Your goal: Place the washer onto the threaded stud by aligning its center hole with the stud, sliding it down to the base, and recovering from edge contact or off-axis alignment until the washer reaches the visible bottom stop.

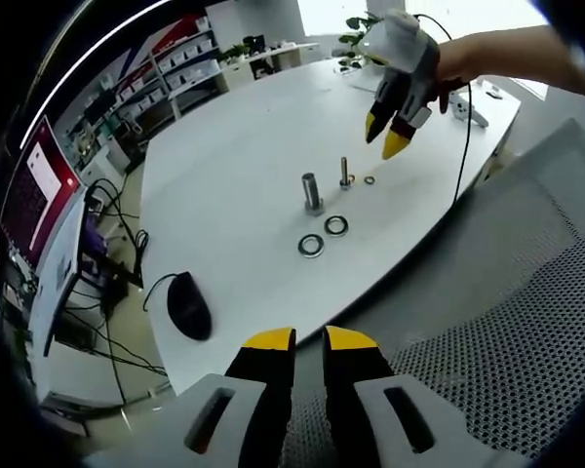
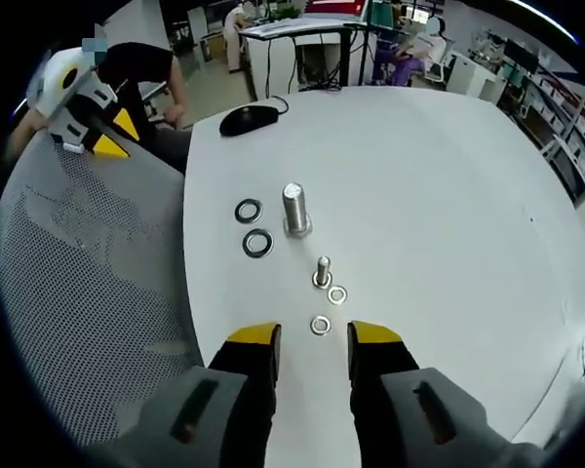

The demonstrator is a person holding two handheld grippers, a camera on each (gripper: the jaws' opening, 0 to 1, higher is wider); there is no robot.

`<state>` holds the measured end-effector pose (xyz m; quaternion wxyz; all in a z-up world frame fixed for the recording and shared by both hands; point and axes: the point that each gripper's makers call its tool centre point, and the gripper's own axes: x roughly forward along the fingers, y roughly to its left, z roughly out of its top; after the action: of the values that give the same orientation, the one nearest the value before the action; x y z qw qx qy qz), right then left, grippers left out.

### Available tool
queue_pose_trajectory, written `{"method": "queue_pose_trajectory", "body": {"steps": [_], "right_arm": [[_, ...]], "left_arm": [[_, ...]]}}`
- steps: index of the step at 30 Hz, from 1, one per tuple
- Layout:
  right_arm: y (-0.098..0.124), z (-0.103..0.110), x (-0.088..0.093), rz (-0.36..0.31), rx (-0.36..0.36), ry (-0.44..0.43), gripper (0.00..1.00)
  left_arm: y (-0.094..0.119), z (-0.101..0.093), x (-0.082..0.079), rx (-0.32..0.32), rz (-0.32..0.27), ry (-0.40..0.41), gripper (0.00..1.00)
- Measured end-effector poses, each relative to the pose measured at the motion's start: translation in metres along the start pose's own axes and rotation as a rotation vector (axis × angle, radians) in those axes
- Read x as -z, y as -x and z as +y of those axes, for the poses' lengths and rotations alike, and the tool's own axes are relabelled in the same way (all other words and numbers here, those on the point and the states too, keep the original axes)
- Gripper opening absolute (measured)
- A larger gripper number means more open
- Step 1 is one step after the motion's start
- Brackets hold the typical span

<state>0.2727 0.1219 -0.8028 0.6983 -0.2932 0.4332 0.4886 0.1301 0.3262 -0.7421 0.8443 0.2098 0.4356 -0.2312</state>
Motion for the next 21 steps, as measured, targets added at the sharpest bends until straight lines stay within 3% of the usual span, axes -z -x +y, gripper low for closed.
{"method": "queue_pose_trajectory", "body": {"steps": [21], "right_arm": [[-0.016, -0.005, 0.02, 0.086, 0.0, 0.022, 0.31]], "left_arm": [[-0.006, 0.006, 0.002, 0.001, 0.0, 0.0, 0.09]]}}
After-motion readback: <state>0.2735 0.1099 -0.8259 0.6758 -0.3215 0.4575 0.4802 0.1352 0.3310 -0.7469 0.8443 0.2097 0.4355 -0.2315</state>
